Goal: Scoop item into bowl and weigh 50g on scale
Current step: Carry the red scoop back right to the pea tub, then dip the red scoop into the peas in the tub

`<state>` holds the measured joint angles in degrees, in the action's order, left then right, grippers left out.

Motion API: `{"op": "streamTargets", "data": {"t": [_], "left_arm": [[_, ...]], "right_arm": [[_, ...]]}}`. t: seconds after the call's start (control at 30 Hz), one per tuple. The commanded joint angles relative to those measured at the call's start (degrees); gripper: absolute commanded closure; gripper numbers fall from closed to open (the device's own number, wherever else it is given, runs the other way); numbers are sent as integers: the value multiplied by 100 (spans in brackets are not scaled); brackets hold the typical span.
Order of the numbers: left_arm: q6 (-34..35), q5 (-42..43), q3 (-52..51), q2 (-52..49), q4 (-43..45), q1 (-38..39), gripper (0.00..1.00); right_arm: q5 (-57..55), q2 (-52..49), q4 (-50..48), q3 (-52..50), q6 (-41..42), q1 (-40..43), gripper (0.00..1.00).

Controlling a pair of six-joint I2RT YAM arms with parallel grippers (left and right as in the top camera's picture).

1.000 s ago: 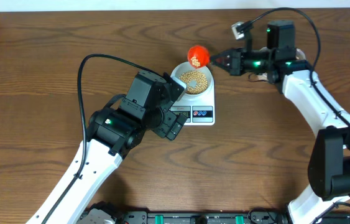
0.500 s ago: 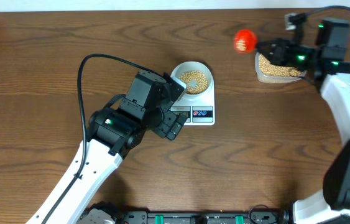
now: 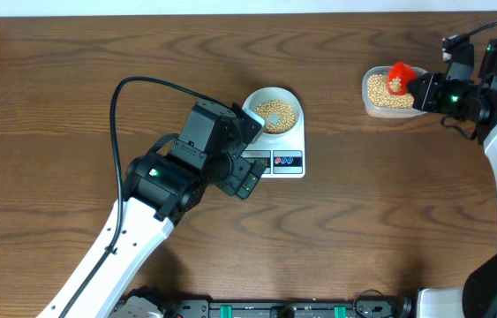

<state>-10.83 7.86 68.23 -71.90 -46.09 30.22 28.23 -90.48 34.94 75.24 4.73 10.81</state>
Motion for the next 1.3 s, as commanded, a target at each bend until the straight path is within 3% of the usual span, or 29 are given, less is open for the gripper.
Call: {"op": "streamTargets", "data": {"t": [0.0,0.3,0.7,1.27], "left_arm": [[-94,70,39,-33,0,-9,8],[-94,70,39,-33,0,-9,8],[-94,70,39,-33,0,-9,8],[-94,70,39,-33,-2,-9,8]], "right_arm": [[-999,94,-31,-26,-391,28,99],[-1941,79,-232,-26,-1401,-66,99],[-2975,76,-280,-26,-2024,-487,99],[-3045,76,-332,-26,-2623,-647,99]]}}
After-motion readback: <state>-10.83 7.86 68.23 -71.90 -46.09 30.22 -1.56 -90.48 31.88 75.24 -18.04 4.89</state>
